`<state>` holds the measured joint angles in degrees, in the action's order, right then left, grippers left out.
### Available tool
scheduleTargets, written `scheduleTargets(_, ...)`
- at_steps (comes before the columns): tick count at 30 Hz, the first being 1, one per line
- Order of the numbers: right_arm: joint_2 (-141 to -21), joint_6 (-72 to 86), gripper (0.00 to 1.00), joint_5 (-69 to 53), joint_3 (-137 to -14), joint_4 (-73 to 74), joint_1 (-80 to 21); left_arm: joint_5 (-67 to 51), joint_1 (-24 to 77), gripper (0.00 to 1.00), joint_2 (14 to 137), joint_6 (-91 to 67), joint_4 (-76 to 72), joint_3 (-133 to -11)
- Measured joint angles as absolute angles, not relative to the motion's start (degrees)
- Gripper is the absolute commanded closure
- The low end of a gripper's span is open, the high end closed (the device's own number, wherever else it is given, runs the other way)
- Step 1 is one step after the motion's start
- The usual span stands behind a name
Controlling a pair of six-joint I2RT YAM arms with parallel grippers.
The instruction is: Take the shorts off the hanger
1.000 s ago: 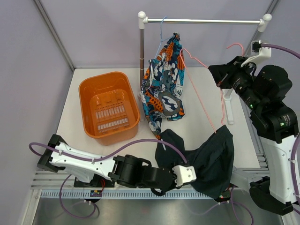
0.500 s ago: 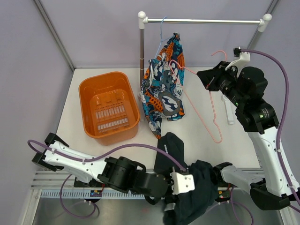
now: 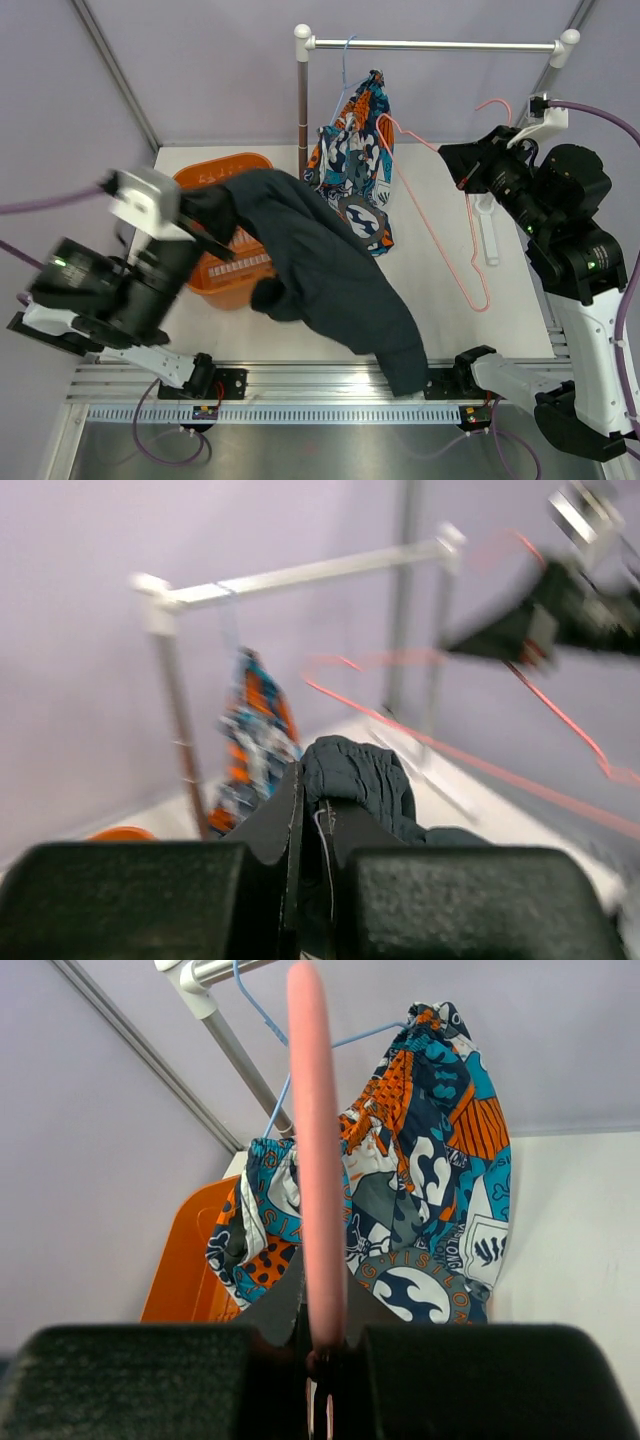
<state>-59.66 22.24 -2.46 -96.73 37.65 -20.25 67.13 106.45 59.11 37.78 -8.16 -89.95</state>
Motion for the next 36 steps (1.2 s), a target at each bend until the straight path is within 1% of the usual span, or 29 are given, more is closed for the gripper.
scheduleTargets(2,-59.9,21.65,1.0,-2.33,-97.73,39.31,-20.25,68.01,103.72,1.0,59.46,48.77,-19.7,-94.72)
scheduleTargets(5,-60.12,20.64,1.0,-1.96,-99.26,41.1,-20.25,67.4,98.39,1.0,61.32,58.92,-29.82,-102.06)
scheduleTargets(9,-60.12,19.46,1.0,-1.17,-101.47,43.18,-20.25,64.79,90.96,1.0,64.75,64.27,-32.1,-111.55)
scheduleTargets(12,-59.83,18.74,1.0,-0.95,-102.02,43.38,-20.25,62.19,84.18,1.0,66.65,64.07,-30.02,-114.52)
scheduleTargets(15,-59.61,18.2,1.0,-0.95,-102.02,43.99,-20.25,59.64,74.83,1.0,67.13,57.69,-23.4,-113.06)
scheduleTargets(18,-59.61,17.91,1.0,-0.93,-101.97,44.47,-20.25,54.35,61.69,1.0,67.26,44.73,-10.98,-109.54)
scheduleTargets(22,-59.61,17.72,1.0,-0.95,-101.97,44.88,-20.25,42.04,42.0,1.0,70.04,24.99,6.76,-106.26)
scheduleTargets(26,-59.55,17.56,1.0,-0.93,-101.89,44.97,-20.25,30.65,29.63,1.0,75.68,10.33,18.48,-104.18)
scheduleTargets(28,-59.33,17.41,1.0,-0.93,-101.69,45.01,-20.25,26.94,26.68,1.0,77.91,5.58,22.74,-102.83)
scheduleTargets(31,-59.0,17.08,1.0,-0.93,-101.45,45.34,-20.25,23.2,24.77,1.0,81.01,-0.32,28.77,-102.61)
scheduleTargets(34,-58.61,16.91,1.0,-0.93,-100.97,45.36,-20.25,21.61,23.86,1.0,82.13,-6.35,32.38,-102.04)
scheduleTargets(36,-58.37,16.88,1.0,-0.93,-100.44,45.36,-20.25,21.47,23.55,1.0,81.06,-10.09,32.58,-99.33)
